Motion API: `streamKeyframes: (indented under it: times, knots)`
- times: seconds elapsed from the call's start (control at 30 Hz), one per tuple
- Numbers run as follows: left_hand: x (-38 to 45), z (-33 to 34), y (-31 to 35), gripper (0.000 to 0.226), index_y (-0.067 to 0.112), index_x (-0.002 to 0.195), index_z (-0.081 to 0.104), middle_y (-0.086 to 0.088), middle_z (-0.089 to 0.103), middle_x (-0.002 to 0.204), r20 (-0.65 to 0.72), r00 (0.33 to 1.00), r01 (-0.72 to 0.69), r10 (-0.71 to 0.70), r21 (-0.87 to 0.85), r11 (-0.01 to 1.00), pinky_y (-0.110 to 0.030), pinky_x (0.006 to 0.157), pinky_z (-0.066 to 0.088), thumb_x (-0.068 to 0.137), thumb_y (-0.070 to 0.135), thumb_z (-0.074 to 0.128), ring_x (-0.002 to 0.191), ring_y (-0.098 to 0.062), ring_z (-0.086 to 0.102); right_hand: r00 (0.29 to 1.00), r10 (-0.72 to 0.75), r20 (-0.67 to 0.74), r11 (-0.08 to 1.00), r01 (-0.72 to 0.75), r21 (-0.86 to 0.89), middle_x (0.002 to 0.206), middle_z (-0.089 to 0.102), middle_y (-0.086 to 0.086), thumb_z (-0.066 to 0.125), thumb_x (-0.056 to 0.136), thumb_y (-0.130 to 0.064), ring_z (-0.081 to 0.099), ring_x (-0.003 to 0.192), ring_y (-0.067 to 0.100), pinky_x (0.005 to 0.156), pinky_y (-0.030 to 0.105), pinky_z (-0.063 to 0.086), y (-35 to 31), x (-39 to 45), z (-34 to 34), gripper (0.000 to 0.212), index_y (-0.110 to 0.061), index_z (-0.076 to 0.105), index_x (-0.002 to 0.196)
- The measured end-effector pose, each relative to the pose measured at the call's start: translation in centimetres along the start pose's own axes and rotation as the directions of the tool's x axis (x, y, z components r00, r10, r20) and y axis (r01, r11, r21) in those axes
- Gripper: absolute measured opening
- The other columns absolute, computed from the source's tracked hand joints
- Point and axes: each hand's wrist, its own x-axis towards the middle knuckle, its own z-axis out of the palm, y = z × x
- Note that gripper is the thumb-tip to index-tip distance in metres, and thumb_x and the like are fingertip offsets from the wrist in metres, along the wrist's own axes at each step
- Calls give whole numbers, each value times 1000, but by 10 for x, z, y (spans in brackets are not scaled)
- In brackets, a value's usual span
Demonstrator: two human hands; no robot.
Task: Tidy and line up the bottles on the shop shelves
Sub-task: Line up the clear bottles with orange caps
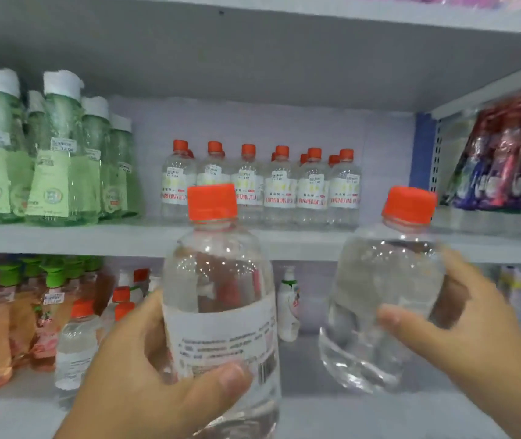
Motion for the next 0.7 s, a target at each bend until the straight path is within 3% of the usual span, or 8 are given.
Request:
streamKeyframes:
  times: [0.07, 0.17, 0.23, 0.33, 0.47, 0.57, 0.63, 0.7]
  knots:
    - [28, 13, 36, 61, 68, 82, 68, 23, 77, 77, -23, 996, -88, 88, 22, 996, -1, 46, 45, 24, 60, 82, 69, 7, 72, 995, -45, -88, 998, 49, 46, 98, 78, -16, 84, 47, -76, 76, 83, 3, 62, 14, 56, -20, 32, -31, 65, -52, 70, 106]
    - [76, 44, 71, 41, 67, 91, 65, 32, 74, 85, 23, 979, -205, 204, 54, 977, 5, 55, 42, 50, 67, 74, 77, 14, 69, 992, -23, -125, 1000, 23, 2, 99, 78, -8, 82, 55, -72, 76, 87, 11, 71, 34, 60, -19, 86, -67, 61, -40, 72, 106]
    - [107, 68, 79, 39, 56, 100, 67, 33, 74, 92, 56, 975, -221, 216, 91, 971, 4, 60, 43, 64, 68, 77, 83, 14, 69, 988, 31, -154, 995, -46, -91, 94, 77, -3, 80, 58, -69, 75, 85, 17, 73, 45, 60, -2, 120, -81, 60, -30, 72, 103]
    - [152, 104, 64, 38, 43, 100, 68, 32, 73, 89, 36, 988, -156, 152, 193, 969, -8, 59, 51, 70, 63, 81, 77, 13, 68, 975, 116, -191, 962, -158, -225, 83, 70, 1, 80, 56, -69, 67, 70, 16, 62, 35, 52, 33, 155, -84, 62, -24, 68, 97]
    - [196, 136, 28, 49, 45, 98, 63, 28, 72, 87, 29, 1000, -16, 6, 374, 927, -29, 73, 59, 62, 72, 82, 74, 8, 68, 966, 193, -169, 924, -237, -300, 87, 71, -3, 85, 63, -62, 67, 71, 11, 57, 29, 49, 76, 185, -82, 50, -25, 62, 88]
    - [219, 149, 11, 31, 59, 85, 64, 32, 71, 80, 64, 996, 35, -68, 416, 909, -25, 65, 57, 64, 73, 81, 68, 7, 68, 965, 239, -104, 903, -260, -343, 97, 66, -7, 87, 65, -57, 66, 78, 9, 55, 26, 48, 94, 205, -81, 68, -21, 53, 112]
    - [235, 154, 6, 36, 50, 90, 69, 21, 74, 83, 94, 985, 85, -142, 451, 889, -26, 69, 57, 66, 74, 80, 77, -1, 69, 965, 260, -23, 898, -251, -361, 113, 61, -1, 87, 68, -52, 66, 89, 16, 63, 31, 55, 99, 217, -81, 93, -24, 32, 138]
    - [251, 156, 4, 48, 38, 102, 71, 13, 73, 96, 138, 962, 130, -236, 529, 839, -35, 80, 61, 69, 72, 79, 88, -12, 70, 956, 286, 63, 879, -236, -414, 126, 56, 4, 85, 73, -50, 65, 100, 22, 75, 40, 62, 101, 228, -79, 104, -32, 18, 150]
